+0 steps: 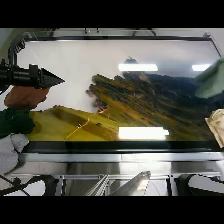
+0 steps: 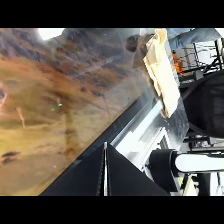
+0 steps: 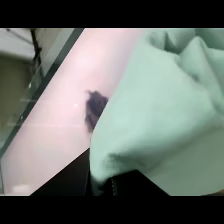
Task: Fold the shirts.
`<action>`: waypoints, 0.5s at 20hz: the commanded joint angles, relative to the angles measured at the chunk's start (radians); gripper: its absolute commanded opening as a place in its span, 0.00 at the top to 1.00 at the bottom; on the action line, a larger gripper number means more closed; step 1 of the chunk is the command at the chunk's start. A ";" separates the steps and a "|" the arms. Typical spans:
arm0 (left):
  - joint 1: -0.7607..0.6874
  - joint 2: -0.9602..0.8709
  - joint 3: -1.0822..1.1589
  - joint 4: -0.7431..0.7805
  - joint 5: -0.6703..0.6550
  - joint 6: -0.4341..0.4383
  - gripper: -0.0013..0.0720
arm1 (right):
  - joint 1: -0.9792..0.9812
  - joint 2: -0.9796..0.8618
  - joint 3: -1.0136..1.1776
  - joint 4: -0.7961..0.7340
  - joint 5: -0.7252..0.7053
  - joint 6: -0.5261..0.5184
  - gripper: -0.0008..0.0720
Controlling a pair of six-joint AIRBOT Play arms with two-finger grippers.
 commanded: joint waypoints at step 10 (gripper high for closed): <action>0.000 0.000 -0.089 0.001 0.011 0.000 0.96 | -0.347 -0.028 0.025 -0.442 0.280 -0.047 0.96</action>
